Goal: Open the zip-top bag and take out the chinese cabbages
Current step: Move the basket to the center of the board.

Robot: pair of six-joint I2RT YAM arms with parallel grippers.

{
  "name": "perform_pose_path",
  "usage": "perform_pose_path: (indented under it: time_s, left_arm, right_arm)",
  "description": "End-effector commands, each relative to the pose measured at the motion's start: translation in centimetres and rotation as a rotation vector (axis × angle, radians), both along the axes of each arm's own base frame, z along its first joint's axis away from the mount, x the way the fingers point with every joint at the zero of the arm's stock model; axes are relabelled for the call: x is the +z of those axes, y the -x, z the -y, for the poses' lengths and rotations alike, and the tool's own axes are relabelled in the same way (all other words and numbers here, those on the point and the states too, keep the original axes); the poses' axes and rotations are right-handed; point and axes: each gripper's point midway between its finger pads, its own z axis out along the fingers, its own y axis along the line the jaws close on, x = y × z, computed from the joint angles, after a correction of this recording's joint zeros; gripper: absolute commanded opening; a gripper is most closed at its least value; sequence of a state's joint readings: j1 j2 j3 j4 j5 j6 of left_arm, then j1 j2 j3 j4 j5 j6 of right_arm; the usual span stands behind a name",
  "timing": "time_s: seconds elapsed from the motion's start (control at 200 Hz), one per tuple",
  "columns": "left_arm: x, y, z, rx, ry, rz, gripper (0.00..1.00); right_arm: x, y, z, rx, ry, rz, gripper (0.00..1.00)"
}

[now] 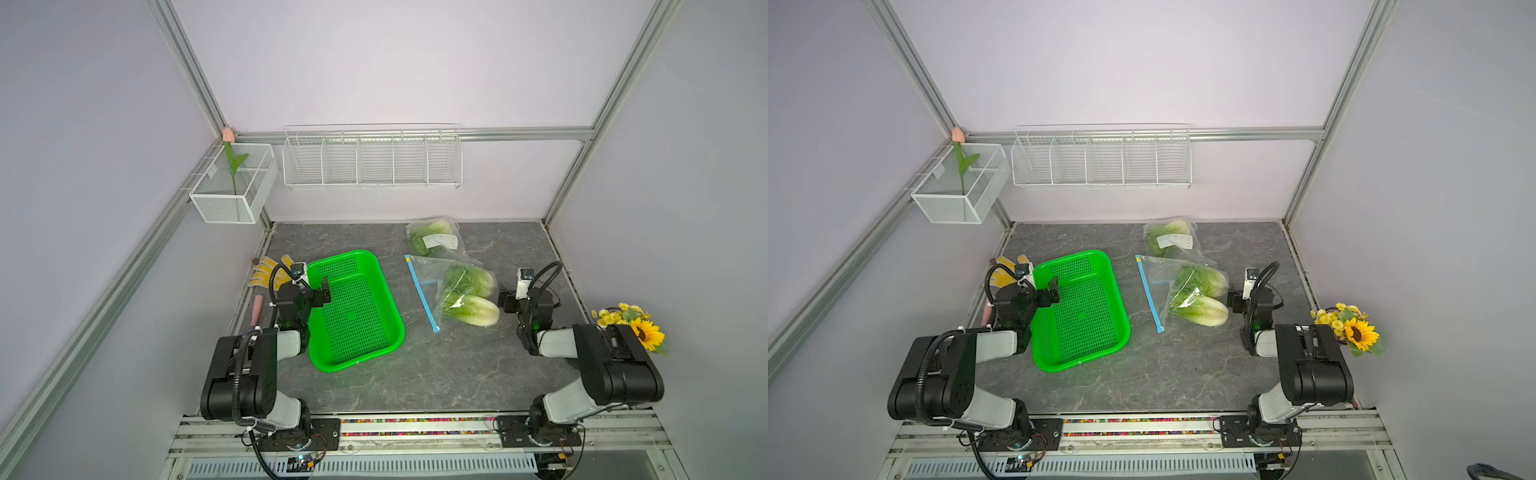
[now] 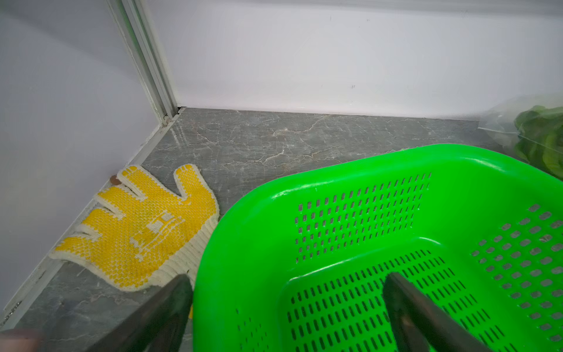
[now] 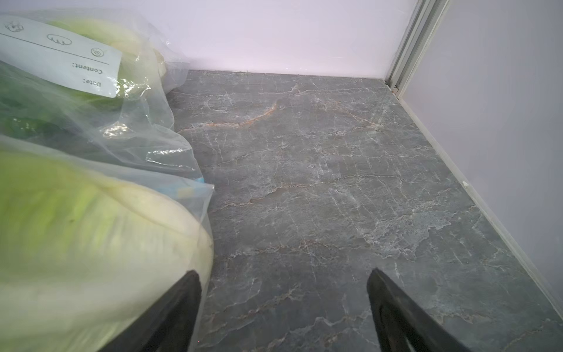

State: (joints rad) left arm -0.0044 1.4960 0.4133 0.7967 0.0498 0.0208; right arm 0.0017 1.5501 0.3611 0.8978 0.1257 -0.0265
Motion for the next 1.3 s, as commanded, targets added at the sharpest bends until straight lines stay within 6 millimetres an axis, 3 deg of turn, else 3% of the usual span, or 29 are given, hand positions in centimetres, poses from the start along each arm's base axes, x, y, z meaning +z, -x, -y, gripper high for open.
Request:
perform_pose_path:
  time_s: [0.0, 0.66, 0.795, 0.905, 1.115, 1.295]
  left_arm:
    - [-0.5, 0.0, 0.0, -0.003, -0.003, -0.018, 0.99]
    - [-0.6, 0.1, 0.0, -0.003, -0.002, -0.021, 0.99]
    - [-0.6, -0.3, -2.0, 0.121, 0.012, -0.039, 0.99]
    - [-0.5, -0.2, -2.1, 0.129, 0.006, -0.035, 0.99]
    - [2.7, 1.8, -3.8, 0.225, -0.019, -0.037, 0.99]
    - [7.3, 3.6, -4.3, 0.262, 0.010, 0.024, 0.99]
  right_arm:
    - [1.0, -0.5, -0.2, 0.012, -0.002, 0.032, 0.88]
    - [1.1, -0.5, -0.2, 0.012, -0.003, 0.033, 0.89]
    - [1.1, -0.5, -0.2, 0.012, -0.003, 0.034, 0.88]
    - [1.5, -0.4, 0.0, -0.001, 0.001, 0.046, 0.88]
    - [4.3, 0.3, -0.7, 0.004, 0.031, 0.034, 0.88]
    - [7.0, 0.9, -2.0, 0.008, 0.050, 0.035, 0.88]
